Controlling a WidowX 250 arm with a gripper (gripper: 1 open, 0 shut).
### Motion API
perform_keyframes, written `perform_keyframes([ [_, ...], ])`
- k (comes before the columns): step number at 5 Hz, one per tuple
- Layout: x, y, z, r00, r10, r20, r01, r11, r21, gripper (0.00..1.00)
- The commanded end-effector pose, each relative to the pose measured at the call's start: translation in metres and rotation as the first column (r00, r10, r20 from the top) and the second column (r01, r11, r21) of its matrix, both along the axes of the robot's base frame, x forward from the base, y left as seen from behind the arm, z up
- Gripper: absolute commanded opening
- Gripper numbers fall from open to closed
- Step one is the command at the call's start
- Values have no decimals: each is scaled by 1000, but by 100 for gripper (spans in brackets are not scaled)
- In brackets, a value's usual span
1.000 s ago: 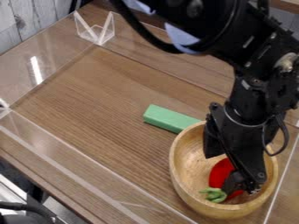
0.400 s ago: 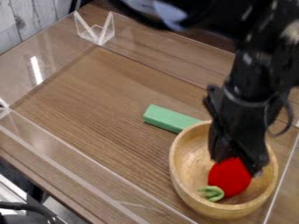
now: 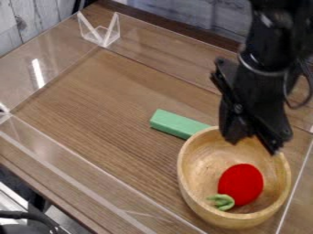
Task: Move the red fruit to the left
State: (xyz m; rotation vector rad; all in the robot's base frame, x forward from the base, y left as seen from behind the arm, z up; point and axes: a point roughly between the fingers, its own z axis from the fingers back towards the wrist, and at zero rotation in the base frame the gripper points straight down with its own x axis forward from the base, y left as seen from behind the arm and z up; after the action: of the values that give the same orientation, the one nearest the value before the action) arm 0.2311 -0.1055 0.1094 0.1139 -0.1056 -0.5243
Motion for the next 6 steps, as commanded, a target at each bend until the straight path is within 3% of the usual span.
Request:
perform_keyframes([
  [1, 6, -12, -1, 999, 29, 28, -29, 1000, -12, 100],
  [2, 3, -13, -21, 997, -81, 19, 81, 997, -14, 100],
  [3, -1, -12, -42, 984, -176, 8, 176, 984, -16, 100],
  [4, 5, -10, -53, 987, -158, -1, 158, 987, -17, 100],
  [5, 11, -6, -51, 991, -134, -1, 134, 991, -17, 0],
  [6, 14, 2, -32, 993, -116, 22, 116, 993, -10, 0],
])
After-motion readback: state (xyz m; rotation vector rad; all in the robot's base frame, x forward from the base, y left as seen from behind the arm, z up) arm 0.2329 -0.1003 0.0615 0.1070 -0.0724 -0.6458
